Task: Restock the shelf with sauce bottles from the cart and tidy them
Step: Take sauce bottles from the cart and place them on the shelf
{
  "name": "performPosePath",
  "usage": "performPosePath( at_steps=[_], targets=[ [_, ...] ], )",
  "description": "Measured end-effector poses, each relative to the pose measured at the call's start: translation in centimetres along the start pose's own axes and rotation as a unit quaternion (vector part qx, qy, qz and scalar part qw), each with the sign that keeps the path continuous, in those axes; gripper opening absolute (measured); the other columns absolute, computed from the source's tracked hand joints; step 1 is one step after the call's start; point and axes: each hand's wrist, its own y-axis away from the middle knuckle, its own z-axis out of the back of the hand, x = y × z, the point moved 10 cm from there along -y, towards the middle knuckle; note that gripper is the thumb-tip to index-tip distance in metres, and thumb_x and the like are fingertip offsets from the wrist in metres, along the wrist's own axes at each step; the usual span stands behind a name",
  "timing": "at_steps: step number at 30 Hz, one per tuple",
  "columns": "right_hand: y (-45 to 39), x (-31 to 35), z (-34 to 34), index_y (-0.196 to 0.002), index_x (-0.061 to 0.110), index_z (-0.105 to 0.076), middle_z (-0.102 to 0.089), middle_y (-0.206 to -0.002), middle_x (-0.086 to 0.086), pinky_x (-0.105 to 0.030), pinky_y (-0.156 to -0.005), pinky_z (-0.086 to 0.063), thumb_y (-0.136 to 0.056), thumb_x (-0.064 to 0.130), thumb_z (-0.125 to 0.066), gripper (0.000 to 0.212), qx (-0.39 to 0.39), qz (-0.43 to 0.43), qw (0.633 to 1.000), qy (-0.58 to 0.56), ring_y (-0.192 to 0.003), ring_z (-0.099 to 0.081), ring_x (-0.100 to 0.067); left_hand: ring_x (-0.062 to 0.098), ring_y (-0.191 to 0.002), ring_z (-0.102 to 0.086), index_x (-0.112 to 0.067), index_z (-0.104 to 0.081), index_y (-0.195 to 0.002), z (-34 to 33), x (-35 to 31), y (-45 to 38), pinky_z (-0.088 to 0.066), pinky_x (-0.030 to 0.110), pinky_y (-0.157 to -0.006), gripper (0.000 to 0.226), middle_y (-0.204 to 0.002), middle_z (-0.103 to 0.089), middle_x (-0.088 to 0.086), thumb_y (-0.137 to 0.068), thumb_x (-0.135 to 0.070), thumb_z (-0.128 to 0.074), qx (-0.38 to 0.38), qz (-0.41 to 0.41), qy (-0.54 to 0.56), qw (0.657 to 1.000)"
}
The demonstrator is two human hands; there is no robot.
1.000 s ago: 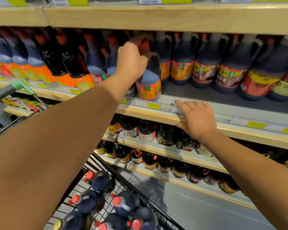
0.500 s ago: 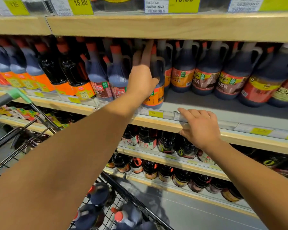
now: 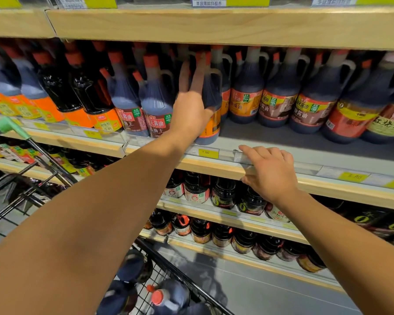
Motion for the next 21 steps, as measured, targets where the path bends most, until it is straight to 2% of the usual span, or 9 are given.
performPosePath(
  at_steps=[3, 6, 7, 9, 11, 15, 18, 21],
  targets=[
    [0.0, 0.1, 0.0, -0.147, 0.038, -0.021, -0.043, -0.142, 0.010, -0.041, -0.109, -0.021, -0.082, 0.050, -0.065, 0.079, 0.022, -0.007, 1.000, -0.015, -0.132, -0.034, -0.023, 0.038, -0.133, -0.039, -0.032, -0.018, -0.150, 0.6, -0.3, 0.5, -0.047, 0.035, -0.099, 0.096, -0.160, -0.005, 0.006, -0.075, -0.006, -0.071, 0.000, 0.001, -0.003, 1.000],
    [1.1, 1.0, 1.1, -0.150, 0.033, -0.019, -0.033, -0.151, 0.005, -0.046, -0.116, -0.013, -0.083, 0.047, -0.065, 0.082, 0.024, -0.011, 0.999, -0.040, -0.143, -0.021, -0.027, 0.028, -0.138, -0.032, -0.033, -0.017, -0.151, 1.5, -0.6, 2.7, -0.038, 0.022, -0.100, 0.093, -0.158, -0.010, 0.007, -0.078, -0.006, -0.068, 0.012, 0.020, 0.015, 1.000],
    [1.6, 1.7, 1.8, -0.149, 0.030, -0.023, -0.033, -0.151, 0.003, -0.047, -0.116, -0.013, -0.083, 0.044, -0.066, 0.080, 0.009, 0.001, 0.999, -0.053, -0.143, -0.021, -0.029, 0.023, -0.139, -0.030, -0.030, -0.017, -0.151, 1.7, -0.6, 3.9, -0.034, 0.021, -0.100, 0.089, -0.158, -0.013, 0.007, -0.080, -0.009, -0.067, 0.023, 0.024, 0.018, 0.999],
    [3.2, 3.8, 2.8, -0.147, 0.024, -0.032, -0.038, -0.148, -0.001, -0.047, -0.116, -0.017, -0.082, 0.040, -0.068, 0.076, -0.002, 0.038, 0.995, -0.089, -0.140, -0.026, -0.030, 0.017, -0.140, -0.027, -0.022, -0.022, -0.152, 2.3, -0.6, 7.4, -0.030, 0.027, -0.108, 0.081, -0.158, -0.021, 0.007, -0.084, -0.015, -0.066, 0.043, 0.023, 0.022, 0.999],
    [4.4, 5.8, 3.1, -0.144, 0.020, -0.037, -0.040, -0.146, -0.002, -0.045, -0.116, -0.022, -0.081, 0.039, -0.068, 0.073, 0.012, 0.065, 0.990, -0.124, -0.137, -0.030, -0.028, 0.017, -0.143, -0.026, -0.016, -0.028, -0.150, 2.9, 0.0, 10.9, -0.029, 0.034, -0.114, 0.076, -0.155, -0.030, 0.007, -0.085, -0.018, -0.067, 0.053, 0.030, 0.019, 0.998],
    [7.4, 10.3, 3.0, -0.147, 0.016, -0.035, -0.039, -0.147, -0.004, -0.036, -0.116, -0.026, -0.084, 0.036, -0.067, 0.073, 0.070, 0.122, 0.974, -0.178, -0.137, -0.033, -0.025, 0.013, -0.142, -0.027, -0.022, -0.026, -0.150, 4.9, 2.8, 19.0, -0.023, 0.025, -0.113, 0.069, -0.154, -0.032, -0.003, -0.092, -0.031, -0.062, 0.093, 0.144, -0.003, 0.985],
    [9.8, 13.5, 2.1, -0.148, 0.017, -0.033, -0.037, -0.149, -0.002, -0.032, -0.114, -0.025, -0.087, 0.033, -0.066, 0.071, 0.121, 0.136, 0.959, -0.217, -0.138, -0.030, -0.023, 0.017, -0.139, -0.033, -0.024, -0.027, -0.150, 6.9, 4.5, 24.9, -0.033, 0.035, -0.113, 0.068, -0.153, -0.033, -0.003, -0.092, -0.032, -0.062, 0.113, 0.196, -0.005, 0.974],
    [11.9, 17.0, 1.0, -0.146, 0.018, -0.035, -0.039, -0.147, -0.003, -0.033, -0.111, -0.031, -0.086, 0.034, -0.066, 0.069, 0.158, 0.158, 0.946, -0.235, -0.135, -0.034, -0.025, 0.019, -0.135, -0.041, -0.025, -0.030, -0.149, 9.4, 6.4, 30.0, -0.040, 0.038, -0.108, 0.069, -0.151, -0.039, -0.003, -0.090, -0.030, -0.065, 0.114, 0.241, -0.026, 0.963]
  ],
)
